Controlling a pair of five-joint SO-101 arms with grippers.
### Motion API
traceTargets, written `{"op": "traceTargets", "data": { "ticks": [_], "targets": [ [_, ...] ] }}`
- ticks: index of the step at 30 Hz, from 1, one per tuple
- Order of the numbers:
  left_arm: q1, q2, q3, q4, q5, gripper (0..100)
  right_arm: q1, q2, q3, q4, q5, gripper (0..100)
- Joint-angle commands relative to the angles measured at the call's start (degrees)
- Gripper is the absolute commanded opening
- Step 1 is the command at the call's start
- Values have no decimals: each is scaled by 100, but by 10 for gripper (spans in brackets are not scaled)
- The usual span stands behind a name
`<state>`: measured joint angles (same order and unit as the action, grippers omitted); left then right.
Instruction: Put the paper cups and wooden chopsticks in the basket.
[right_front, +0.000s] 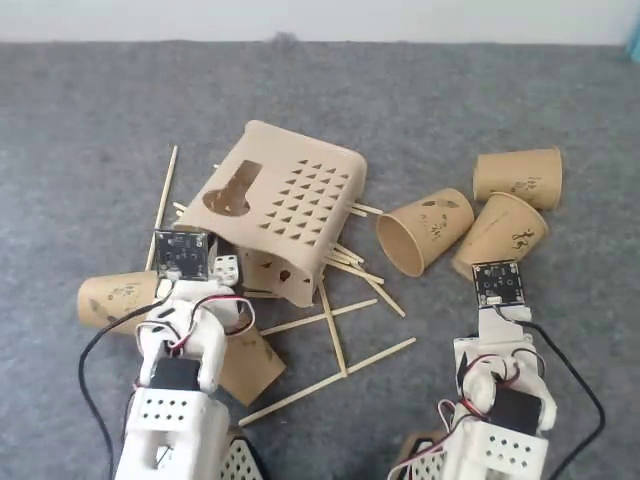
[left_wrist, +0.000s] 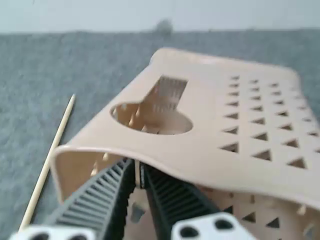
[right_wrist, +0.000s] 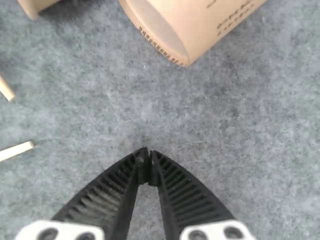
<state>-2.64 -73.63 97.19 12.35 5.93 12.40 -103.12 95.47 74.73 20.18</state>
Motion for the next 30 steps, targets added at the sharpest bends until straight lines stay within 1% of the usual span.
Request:
{"op": "traceTargets", "data": {
  "ticks": [1,4,7,11,16,20,23,24,25,26,28,30],
  "targets": [
    [352,-141,-171,-686,79,13,75,-84,-62,-66,53,8],
    [440,-114,-391,-932,88,13,75,-84,-62,-66,53,8],
    [440,-105,-752,-967,132,13,75,-84,-62,-66,53,8],
    [448,-97,-1235,-967,475,13,84,-84,-62,-66,53,8],
    [738,0,-1525,-958,475,13,163,-84,-62,-66,53,8],
    [888,1037,-1833,-1002,475,13,286,-84,-70,-57,53,8],
    [571,1987,-2598,-818,484,13,286,-84,-70,-57,53,8],
    [378,2207,-2967,-536,484,13,286,-84,-70,-57,53,8],
    [211,2382,-3371,18,484,13,286,-84,-70,-57,53,8],
    [88,2514,-3855,835,484,13,286,-84,-70,-57,53,8],
    [-97,2822,-4945,2848,475,13,286,-84,-70,-57,53,8],
    [-193,3130,-5947,4598,457,14,286,-84,-70,-57,53,8]
  ]
}}
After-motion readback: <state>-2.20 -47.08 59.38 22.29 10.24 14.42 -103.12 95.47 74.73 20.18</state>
